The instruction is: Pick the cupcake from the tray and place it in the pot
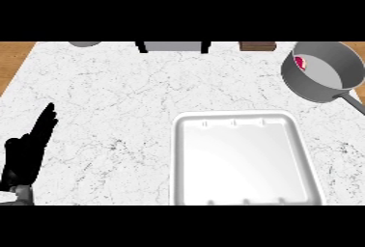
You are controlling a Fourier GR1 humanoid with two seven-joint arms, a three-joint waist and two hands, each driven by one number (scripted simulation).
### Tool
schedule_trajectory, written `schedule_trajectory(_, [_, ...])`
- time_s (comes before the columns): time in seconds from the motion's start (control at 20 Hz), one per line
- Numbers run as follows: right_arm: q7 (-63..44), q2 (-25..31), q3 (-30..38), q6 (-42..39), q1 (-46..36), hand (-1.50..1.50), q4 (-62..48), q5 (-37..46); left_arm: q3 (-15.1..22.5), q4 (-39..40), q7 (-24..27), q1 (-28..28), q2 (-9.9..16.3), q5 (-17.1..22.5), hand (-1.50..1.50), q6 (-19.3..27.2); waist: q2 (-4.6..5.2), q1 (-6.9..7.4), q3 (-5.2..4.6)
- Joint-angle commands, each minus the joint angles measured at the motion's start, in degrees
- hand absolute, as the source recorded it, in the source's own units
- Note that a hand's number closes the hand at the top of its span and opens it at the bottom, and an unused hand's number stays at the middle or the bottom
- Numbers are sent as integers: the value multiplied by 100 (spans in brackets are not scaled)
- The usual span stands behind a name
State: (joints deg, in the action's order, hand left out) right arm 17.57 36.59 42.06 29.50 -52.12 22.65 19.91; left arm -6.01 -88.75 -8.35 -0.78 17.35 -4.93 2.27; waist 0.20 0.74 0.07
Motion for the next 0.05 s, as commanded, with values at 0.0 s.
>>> schedule_trajectory(0.0, [-9,-267,-11,-126,570,-150,688,-388,-87,-287,9,-376,-5,-8,0,-46,-51,-93,-10])
